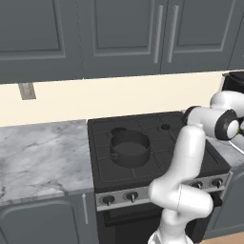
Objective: Put the garlic and lime in the pot. Retrieve the spatula and lightly stir the vegetables in the pot.
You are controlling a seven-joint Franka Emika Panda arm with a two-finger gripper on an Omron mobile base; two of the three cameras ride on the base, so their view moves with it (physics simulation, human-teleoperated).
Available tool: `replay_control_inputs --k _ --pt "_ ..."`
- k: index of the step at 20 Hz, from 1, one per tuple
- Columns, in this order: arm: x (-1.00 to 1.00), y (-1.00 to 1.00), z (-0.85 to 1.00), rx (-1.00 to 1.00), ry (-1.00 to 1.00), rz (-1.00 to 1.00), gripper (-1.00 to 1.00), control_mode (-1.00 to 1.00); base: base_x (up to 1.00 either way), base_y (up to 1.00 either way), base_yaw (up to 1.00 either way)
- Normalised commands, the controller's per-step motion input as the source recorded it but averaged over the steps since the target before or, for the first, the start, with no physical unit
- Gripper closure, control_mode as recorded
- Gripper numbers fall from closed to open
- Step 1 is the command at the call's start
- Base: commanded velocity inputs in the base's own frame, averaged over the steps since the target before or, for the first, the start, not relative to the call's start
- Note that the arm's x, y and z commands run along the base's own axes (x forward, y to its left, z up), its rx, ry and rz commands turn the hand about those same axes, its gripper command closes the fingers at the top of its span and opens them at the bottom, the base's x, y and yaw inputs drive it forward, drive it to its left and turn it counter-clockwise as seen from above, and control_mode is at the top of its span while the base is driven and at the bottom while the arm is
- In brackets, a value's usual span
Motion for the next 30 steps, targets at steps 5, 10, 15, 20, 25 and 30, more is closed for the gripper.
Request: replay_control_inputs --k 5,10,15,20,25,30 --pt "0.00 0.00 -0.15 -0.25 -0.25 0.04 -1.00 -1.00 0.00 0.00 0.00" --pt "-0.03 0.00 -0.16 -0.20 -0.19 0.02 -1.00 -1.00 0.00 0.00 0.00" --pt "-0.08 -0.07 0.07 -0.07 0.04 0.00 -1.00 -1.00 0.00 0.00 0.00" --pt "0.12 -0.12 0.08 -0.05 0.05 0.01 -1.00 -1.00 0.00 0.00 0.00" --pt "0.00 -0.28 0.00 0.01 0.00 0.00 -1.00 -1.00 0.00 0.00 0.00" --pt "0.00 -0.36 0.00 0.04 0.00 0.00 -1.00 -1.00 0.00 0.00 0.00"
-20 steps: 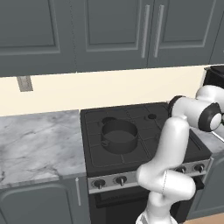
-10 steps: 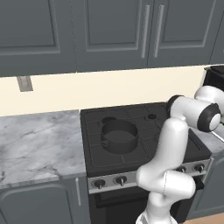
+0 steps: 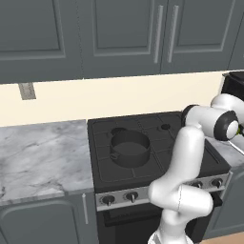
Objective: Put the garlic and lime in the pot. Retrieve the spatula and lightly stir the vegetables in the pot.
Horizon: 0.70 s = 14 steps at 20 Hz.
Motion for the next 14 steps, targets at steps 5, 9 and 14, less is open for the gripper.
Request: replay_control_inputs --k 5,9,14 --pt "0.08 -0.23 -0.04 0.02 0.00 0.00 -1.00 -1.00 0.00 0.00 0.00" --pt "0.04 -0.01 -0.29 0.00 0.00 0.03 -1.00 -1.00 0.00 0.00 0.00" --pt "0.01 0.00 -0.51 0.00 0.02 0.05 -1.00 -1.00 0.00 0.00 0.00"
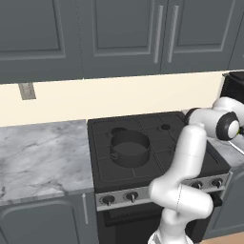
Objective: Put the garlic and lime in the pot. Retrieve the spatula and lightly stir the vegetables in the pot.
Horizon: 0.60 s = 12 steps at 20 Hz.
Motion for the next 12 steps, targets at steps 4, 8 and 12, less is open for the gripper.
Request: replay_control_inputs --k 4,8,12 --pt "0.18 0.00 -0.22 0.00 0.02 0.05 -1.00 -1.00 0.00 0.00 0.00" --pt "0.10 0.00 0.00 0.00 0.03 0.05 -1.00 -1.00 0.00 0.00 0.00" --pt "0.00 -0.05 -0.03 0.00 0.01 0.01 -1.00 -1.00 0.00 0.00 0.00"
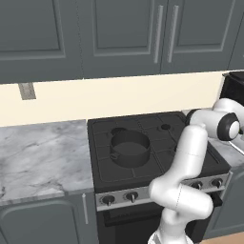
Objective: Put the garlic and lime in the pot. Retrieve the spatula and lightly stir the vegetables in the pot.
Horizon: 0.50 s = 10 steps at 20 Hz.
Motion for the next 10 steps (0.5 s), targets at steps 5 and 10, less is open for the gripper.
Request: replay_control_inputs --k 5,10 --pt "0.12 -0.07 -0.03 0.00 0.03 0.00 -1.00 -1.00 0.00 0.00 0.00" --pt "0.15 -0.13 -0.09 0.00 0.03 0.00 -1.00 -1.00 0.00 0.00 0.00"
